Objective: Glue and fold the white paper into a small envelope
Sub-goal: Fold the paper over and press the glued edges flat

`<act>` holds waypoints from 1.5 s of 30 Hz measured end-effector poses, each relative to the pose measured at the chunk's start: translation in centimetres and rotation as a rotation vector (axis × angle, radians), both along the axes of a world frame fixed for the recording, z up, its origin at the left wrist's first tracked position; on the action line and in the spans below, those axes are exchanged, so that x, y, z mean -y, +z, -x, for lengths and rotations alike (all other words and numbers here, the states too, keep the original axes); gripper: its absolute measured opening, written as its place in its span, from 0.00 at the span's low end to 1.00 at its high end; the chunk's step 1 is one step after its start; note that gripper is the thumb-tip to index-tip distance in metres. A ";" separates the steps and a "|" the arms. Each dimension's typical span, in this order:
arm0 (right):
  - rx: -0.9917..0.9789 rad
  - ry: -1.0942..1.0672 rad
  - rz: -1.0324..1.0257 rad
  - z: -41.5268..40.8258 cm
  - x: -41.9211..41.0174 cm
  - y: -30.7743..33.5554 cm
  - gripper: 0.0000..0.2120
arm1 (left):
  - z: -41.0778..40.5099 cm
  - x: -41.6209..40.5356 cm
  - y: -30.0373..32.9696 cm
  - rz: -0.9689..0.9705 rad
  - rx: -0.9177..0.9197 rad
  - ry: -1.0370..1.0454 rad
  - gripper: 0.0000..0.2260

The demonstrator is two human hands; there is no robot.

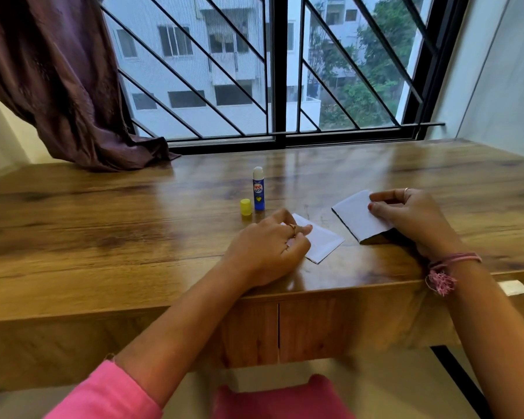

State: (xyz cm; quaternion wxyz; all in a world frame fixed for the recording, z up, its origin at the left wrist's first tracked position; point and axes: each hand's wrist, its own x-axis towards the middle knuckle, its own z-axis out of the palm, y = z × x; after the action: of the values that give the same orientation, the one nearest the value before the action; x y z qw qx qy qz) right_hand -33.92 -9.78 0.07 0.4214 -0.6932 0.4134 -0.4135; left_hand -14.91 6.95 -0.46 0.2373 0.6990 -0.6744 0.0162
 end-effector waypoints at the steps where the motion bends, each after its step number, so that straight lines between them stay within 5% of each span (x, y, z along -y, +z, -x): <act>1: 0.002 0.001 -0.003 0.0 0.0 0.0 0.07 | -0.3 -0.1 0.0 0.020 -0.019 -0.008 0.25; 10: 0.004 0.013 -0.002 0.0 -0.1 -0.1 0.06 | -1.7 -0.3 0.5 -0.189 0.141 -0.150 0.25; 21: 0.131 0.091 -0.127 0.3 0.3 0.1 0.07 | -1.0 -0.9 -0.1 -0.142 0.151 -0.145 0.30; 24: 0.204 0.171 -0.180 0.4 0.3 0.1 0.10 | -1.2 -0.9 0.0 -0.116 0.063 -0.156 0.25; 29: 0.229 0.270 -0.217 0.3 0.3 0.1 0.22 | -2.5 -1.1 0.6 0.094 -0.342 -0.059 0.17; 36: 0.230 0.311 -0.269 -0.4 0.2 0.4 0.26 | -6.8 -2.1 0.5 -0.028 -0.297 0.049 0.10; 45: 0.139 0.455 -0.296 -3.1 -1.3 2.0 0.23 | -6.3 -2.3 -0.1 0.043 -0.195 -0.019 0.09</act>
State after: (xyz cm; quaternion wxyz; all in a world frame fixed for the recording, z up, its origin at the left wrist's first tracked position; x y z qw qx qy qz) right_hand -30.79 -8.46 2.04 0.6275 -0.6690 0.2731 -0.2899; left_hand -8.62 9.25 -0.53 0.3172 0.6854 -0.6542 -0.0397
